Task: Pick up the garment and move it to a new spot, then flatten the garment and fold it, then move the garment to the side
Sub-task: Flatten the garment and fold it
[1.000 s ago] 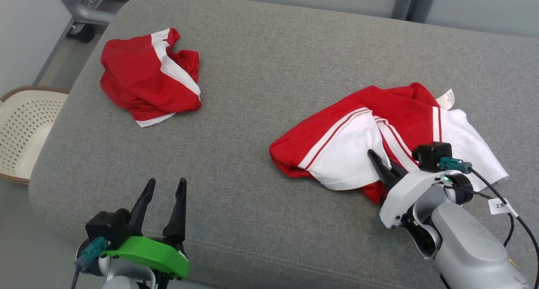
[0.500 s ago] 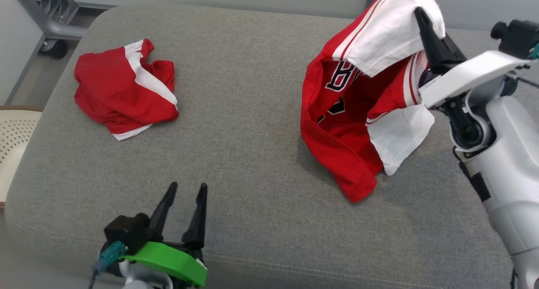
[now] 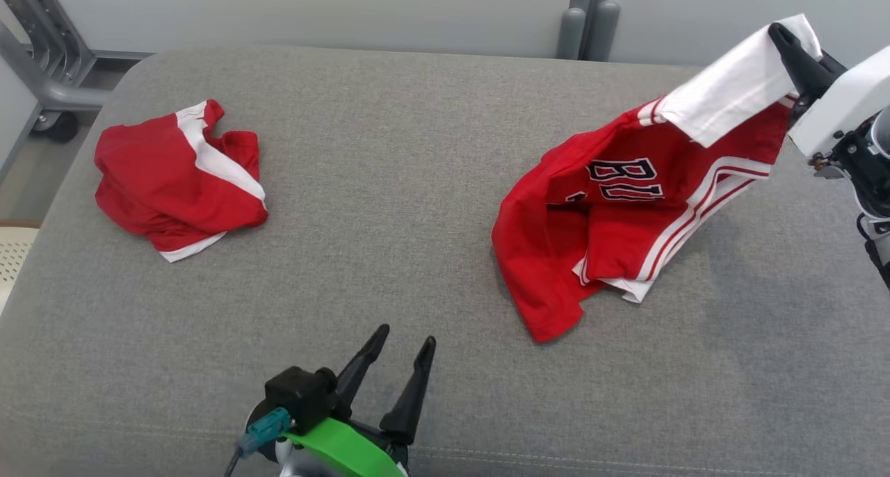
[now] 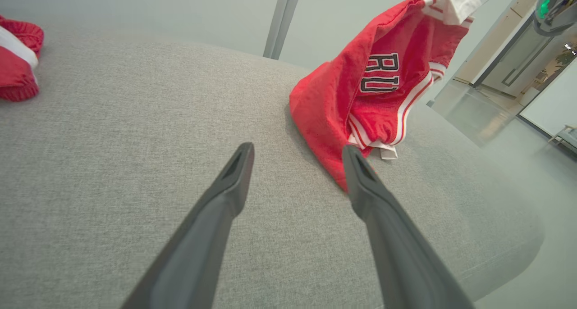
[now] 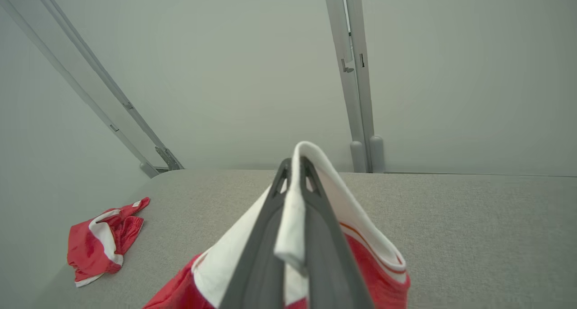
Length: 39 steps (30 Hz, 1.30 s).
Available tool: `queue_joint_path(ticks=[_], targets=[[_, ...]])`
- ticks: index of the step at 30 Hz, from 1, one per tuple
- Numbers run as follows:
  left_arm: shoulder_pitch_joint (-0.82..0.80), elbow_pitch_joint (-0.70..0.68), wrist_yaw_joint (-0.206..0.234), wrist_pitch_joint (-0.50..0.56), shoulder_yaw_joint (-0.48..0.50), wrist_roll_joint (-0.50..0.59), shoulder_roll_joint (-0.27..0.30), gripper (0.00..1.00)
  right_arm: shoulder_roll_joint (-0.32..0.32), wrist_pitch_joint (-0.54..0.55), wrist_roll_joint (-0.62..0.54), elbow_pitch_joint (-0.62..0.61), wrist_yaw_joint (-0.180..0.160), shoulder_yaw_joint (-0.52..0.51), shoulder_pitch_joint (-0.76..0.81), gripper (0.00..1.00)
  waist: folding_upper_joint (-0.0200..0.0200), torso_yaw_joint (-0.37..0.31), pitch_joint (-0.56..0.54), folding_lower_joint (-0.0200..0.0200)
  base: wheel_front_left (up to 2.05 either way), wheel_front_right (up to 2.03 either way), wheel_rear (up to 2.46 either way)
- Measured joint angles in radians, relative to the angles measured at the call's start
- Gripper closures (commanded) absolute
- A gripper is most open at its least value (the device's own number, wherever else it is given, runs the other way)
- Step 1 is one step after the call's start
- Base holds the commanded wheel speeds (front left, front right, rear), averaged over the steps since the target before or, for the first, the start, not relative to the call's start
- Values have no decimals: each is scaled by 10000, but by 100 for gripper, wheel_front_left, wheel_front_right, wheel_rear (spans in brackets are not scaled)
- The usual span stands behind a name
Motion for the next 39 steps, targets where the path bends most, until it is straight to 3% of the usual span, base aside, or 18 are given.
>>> queue_joint_path(ticks=[9,17,28,32,39], targets=[[-762,71,-207,640,-1971,-489,-35,0,-719,763,54,176,-439,-343,670,100,0,-674,204,0,0,0,0],[-1755,-941,-215,1187,-4339,-1927,-36,0,-132,1028,211,-738,-410,-113,115,100,0,-1198,822,0,0,0,0],[-4147,-111,-150,1034,-4136,-1879,-40,0,305,1306,209,-1716,-395,332,-590,100,0,-1635,1954,0,0,0,0],[-4494,385,138,1275,-4332,-1801,-46,0,533,1335,205,-1801,-393,500,-684,100,0,-1746,2218,0,0,0,0],[-5257,2207,1014,1808,-4612,-1327,-59,0,918,1246,184,-1891,-336,709,-793,100,0,-2234,2695,0,0,0,0]])
